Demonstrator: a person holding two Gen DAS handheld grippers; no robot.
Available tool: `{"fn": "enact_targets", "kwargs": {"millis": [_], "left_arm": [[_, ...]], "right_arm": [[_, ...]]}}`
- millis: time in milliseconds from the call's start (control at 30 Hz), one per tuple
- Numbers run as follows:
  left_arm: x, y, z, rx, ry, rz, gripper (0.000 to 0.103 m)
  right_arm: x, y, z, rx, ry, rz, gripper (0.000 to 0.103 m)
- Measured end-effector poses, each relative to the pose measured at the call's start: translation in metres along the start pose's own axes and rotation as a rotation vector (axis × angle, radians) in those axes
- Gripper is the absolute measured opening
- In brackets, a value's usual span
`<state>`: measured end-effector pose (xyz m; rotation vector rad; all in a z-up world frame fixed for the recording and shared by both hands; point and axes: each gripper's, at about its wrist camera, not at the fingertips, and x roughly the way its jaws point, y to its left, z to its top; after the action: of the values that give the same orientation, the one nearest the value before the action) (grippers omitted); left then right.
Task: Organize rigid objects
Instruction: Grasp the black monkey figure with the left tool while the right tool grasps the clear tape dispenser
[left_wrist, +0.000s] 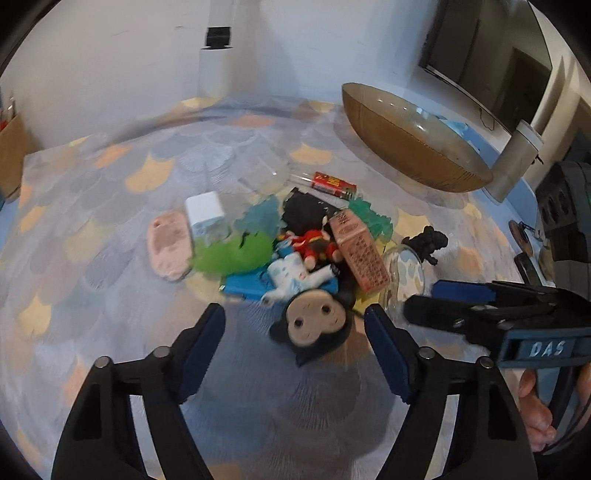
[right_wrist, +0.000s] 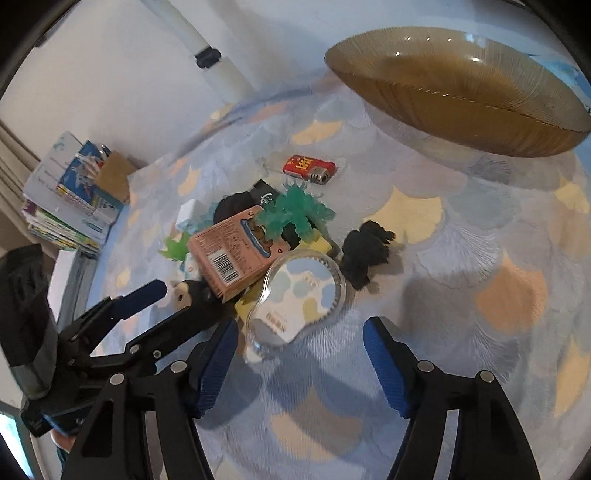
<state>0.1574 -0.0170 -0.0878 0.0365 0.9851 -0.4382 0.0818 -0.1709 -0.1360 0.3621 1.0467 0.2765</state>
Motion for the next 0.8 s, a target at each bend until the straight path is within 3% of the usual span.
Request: {"fn": "enact_targets", "kwargs": {"millis": [167,233,267,500,567,700,800], "left_arm": [[0.010,0.004,0.002,-0.019,0.017,-0.025,0.044],[0.008,0.007,-0.001,-0.030,-0.002,-0.020,0.044],[0.006,0.008,-0.003,-0.036,-0.007,-0.022,0.044],[-0.009,0.007,-0.028,-0.072,-0.021,-0.026,0.044],[-0.015,0.004,-0.039,-0.088,-0.019,-0.039,0.044],[-0.023,-0.006,-0.054,-0.097,-0.014,-0.042,0.044],[-0.024,-0.010,-0.058,-0.106,-0.016,-0.022,0.046]], "right_arm": [[0.007,0.012,0.007,-0.029,-0.009,-0.059,0.070],[0.010,0.016,0.009,-0.041,-0.012,-0.075,0.066],[0.011,0.018,0.010,-0.051,-0.012,-0.086,0.059],[-0.001,0.032,-0.008,-0.265,-0.030,-0.090,0.058],[-0.007,0.031,-0.015,-0.333,0.001,-0.052,0.058],[-0.012,0.027,-0.029,-0.533,0.142,-0.009,0.058],[-0.013,0.017,-0.031,-0.600,0.177,-0.042,0.059]]}}
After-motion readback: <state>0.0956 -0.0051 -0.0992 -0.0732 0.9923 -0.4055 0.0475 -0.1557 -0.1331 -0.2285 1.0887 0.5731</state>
